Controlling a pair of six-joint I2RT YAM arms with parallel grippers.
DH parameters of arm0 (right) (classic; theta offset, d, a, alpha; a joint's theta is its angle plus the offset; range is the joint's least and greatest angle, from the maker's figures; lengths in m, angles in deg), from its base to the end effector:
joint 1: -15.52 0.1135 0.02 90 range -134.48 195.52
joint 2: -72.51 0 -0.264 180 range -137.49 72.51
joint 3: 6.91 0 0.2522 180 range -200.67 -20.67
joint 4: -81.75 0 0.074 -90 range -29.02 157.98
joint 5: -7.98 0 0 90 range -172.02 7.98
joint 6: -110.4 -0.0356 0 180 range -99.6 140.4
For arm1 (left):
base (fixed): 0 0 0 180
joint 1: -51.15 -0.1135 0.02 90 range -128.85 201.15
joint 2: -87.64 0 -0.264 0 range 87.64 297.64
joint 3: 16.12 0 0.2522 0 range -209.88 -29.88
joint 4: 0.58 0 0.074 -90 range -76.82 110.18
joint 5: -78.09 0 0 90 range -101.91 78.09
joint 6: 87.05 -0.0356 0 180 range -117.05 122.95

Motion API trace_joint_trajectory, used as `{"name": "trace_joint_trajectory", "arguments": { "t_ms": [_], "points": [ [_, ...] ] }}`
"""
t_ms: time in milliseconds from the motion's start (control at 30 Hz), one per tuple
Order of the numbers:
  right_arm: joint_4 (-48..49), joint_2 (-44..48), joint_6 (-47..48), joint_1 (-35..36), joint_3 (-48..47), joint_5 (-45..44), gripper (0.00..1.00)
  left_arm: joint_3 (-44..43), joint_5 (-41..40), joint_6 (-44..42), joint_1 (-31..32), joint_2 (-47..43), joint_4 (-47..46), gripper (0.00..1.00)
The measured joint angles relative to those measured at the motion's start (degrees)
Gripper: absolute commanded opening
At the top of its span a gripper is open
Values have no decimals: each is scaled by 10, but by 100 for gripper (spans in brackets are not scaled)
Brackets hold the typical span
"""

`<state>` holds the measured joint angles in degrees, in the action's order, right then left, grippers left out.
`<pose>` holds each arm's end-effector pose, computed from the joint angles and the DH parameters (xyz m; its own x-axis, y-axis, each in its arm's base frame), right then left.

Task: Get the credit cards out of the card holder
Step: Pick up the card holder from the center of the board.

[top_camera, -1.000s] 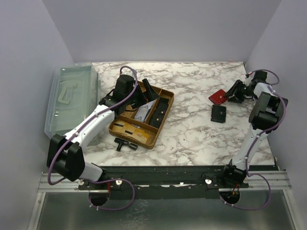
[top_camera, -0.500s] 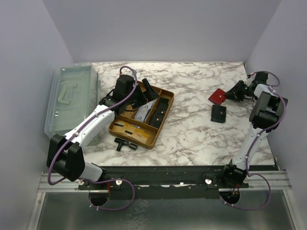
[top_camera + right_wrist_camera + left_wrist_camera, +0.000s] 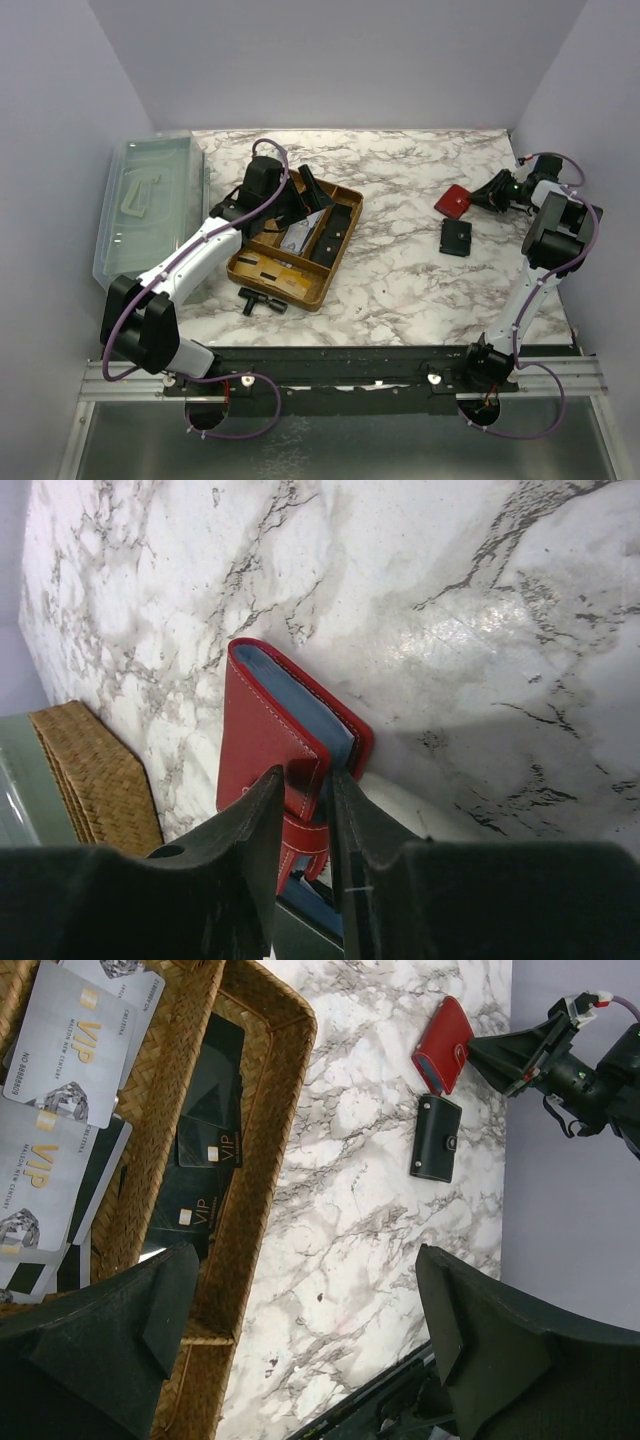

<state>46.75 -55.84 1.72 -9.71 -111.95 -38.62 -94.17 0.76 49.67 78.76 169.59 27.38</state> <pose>0.4337 -0.1773 0.1358 -0.7346 0.6034 -0.3104 0.2306 0.6522 0.7221 0.2861 -0.1585 0.3004 -0.7700 -0.3988 -0.4980 0.0826 0.7116 -0.6977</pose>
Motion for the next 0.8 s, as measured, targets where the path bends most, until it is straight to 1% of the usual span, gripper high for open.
{"name": "trace_joint_trajectory", "arguments": {
  "t_ms": [333,467,533,700,800],
  "points": [
    [19,-1,-33,0,9,26,28,-5,2,0,3,3,-2,99],
    [23,-7,-41,0,9,33,22,-5,2,2,3,4,-3,99],
    [24,-12,-44,0,9,38,18,-5,2,4,4,5,-3,99],
    [32,-20,-51,0,9,54,2,-6,3,7,8,7,-4,99],
    [37,-22,-54,0,9,69,0,-7,4,7,10,10,-5,99]
  ]
}}
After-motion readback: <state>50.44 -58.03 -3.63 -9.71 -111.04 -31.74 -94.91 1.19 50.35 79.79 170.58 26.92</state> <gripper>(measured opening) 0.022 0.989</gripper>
